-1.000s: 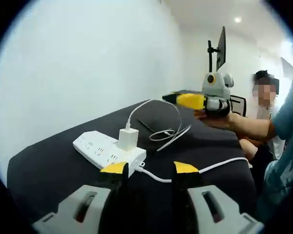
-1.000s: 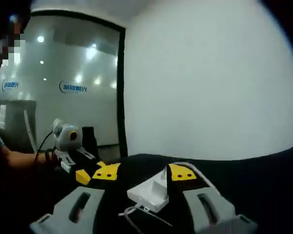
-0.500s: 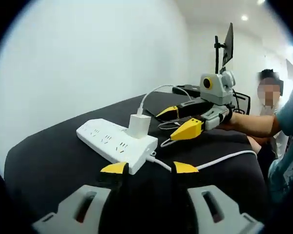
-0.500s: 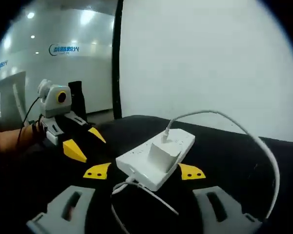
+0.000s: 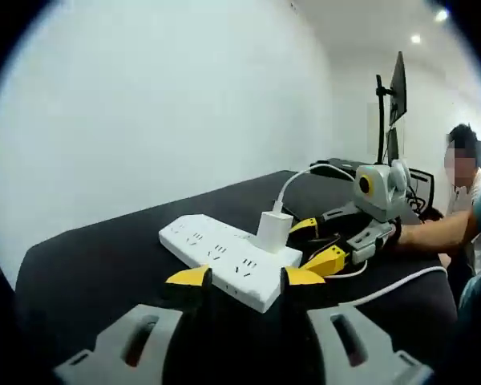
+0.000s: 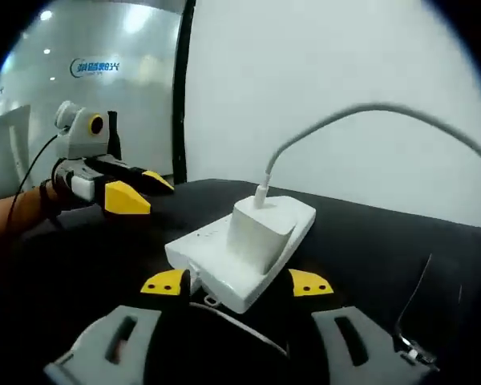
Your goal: Connect the charging cable to the phone, plug the charger into the socket, and turn on the power strip switch to charge the phone.
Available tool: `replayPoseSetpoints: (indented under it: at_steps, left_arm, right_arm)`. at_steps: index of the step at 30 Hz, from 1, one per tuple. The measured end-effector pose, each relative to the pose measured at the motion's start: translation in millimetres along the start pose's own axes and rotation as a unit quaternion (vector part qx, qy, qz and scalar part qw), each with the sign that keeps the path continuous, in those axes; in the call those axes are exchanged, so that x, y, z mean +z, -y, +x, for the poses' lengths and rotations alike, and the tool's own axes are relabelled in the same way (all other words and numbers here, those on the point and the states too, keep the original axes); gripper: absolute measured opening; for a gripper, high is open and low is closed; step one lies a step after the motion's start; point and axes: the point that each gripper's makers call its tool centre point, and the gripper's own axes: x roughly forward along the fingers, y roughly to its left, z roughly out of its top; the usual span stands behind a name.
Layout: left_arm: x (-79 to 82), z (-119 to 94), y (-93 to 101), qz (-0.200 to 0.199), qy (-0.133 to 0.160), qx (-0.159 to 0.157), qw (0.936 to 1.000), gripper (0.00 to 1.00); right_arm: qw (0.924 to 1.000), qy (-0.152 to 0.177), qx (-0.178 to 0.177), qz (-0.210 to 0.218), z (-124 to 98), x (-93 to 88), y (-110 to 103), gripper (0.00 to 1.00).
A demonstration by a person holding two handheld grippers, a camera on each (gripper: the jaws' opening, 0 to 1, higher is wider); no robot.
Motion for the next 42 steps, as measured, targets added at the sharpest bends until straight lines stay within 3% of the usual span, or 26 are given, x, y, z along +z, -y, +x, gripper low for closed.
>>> replayPoseSetpoints:
  at_steps: [6, 7, 10, 14, 27, 30, 42]
  left_arm:
    - [-18.1, 11.0, 3.7, 0.003, -0.021, -0.024, 0.9995, 0.31]
    - [-26.7, 6.7, 12.2, 0.002, -0.039, -0.049, 0.9981, 0.29]
    - [-36.7, 5.0, 17.6, 0.007, -0.078, -0.073, 0.9943, 0.32]
    - [-32.6, 14.3, 4.3, 0.022, -0.078, -0.057, 0.9951, 0.34]
    - [-29.1, 16.2, 4.9, 0.032, -0.07, -0.055, 0.9955, 0.32]
    - [-30.3, 14.8, 5.3, 0.033, -0.071, -0.053, 0.9955, 0.31]
    - [-29.2, 5.5, 4.5, 0.029, -0.074, -0.049, 0.9957, 0.31]
  right_arm:
    - [0.9999, 0.001, 0.004, -0.011, 4.9, -1.4, -0.2, 0.44]
    - [0.9999, 0.004, 0.008, -0.008, 4.8, 0.3, -0.4, 0.44]
    - [0.9999, 0.006, 0.011, -0.004, 8.2, 2.7, 3.3, 0.43]
    - [0.9998, 0.003, 0.021, -0.003, 7.7, 0.9, -1.7, 0.41]
    - [0.9993, -0.005, 0.033, 0.015, 3.5, -1.4, -3.1, 0.35]
    - [0.9987, -0.011, 0.036, 0.034, 2.6, -2.8, -0.2, 0.3]
    - [0.9994, -0.012, 0.033, 0.001, 4.2, -6.7, 0.2, 0.31]
